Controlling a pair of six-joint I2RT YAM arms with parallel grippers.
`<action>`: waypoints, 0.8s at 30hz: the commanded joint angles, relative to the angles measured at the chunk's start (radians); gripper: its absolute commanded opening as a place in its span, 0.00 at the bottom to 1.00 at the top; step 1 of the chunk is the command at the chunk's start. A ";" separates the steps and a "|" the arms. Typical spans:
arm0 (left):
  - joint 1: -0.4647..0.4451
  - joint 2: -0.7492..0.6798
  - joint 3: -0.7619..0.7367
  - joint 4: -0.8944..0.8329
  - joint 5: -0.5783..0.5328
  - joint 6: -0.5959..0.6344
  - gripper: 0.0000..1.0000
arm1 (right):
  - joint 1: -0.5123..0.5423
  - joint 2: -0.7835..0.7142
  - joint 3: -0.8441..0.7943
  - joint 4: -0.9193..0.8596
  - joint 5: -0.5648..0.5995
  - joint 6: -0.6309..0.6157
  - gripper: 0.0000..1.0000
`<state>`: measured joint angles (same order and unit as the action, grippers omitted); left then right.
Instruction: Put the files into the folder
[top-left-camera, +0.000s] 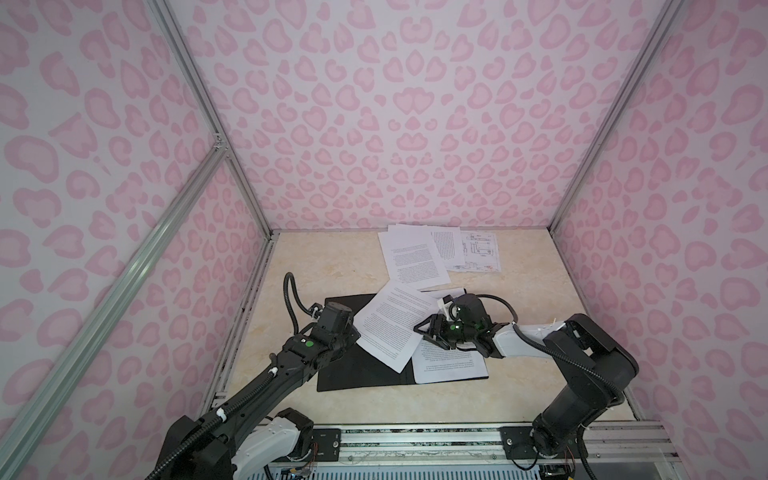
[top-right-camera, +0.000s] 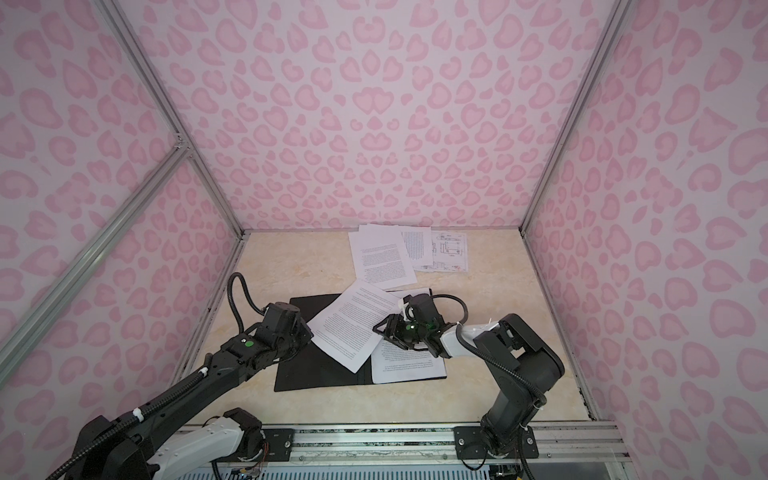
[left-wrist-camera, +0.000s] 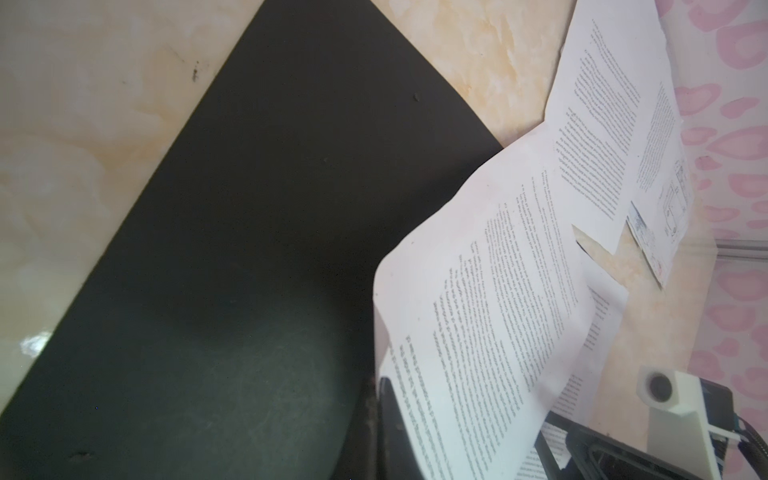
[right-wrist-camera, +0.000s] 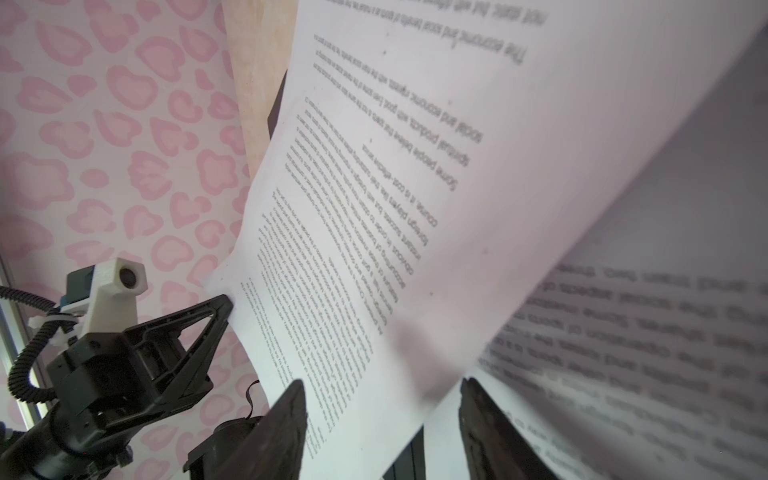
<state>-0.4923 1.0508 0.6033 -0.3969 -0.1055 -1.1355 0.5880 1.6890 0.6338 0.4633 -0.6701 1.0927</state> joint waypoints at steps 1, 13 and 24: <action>0.000 -0.005 -0.005 0.013 -0.001 -0.018 0.03 | 0.009 0.024 -0.006 0.148 -0.017 0.074 0.53; -0.002 -0.006 -0.010 0.016 0.000 -0.020 0.03 | 0.025 0.056 -0.023 0.231 -0.019 0.127 0.20; 0.010 -0.018 0.061 -0.016 -0.025 0.106 0.26 | 0.011 -0.036 -0.018 0.150 -0.028 0.061 0.00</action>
<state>-0.4896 1.0382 0.6147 -0.4099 -0.1020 -1.1152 0.6090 1.7134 0.6094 0.6552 -0.6895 1.2194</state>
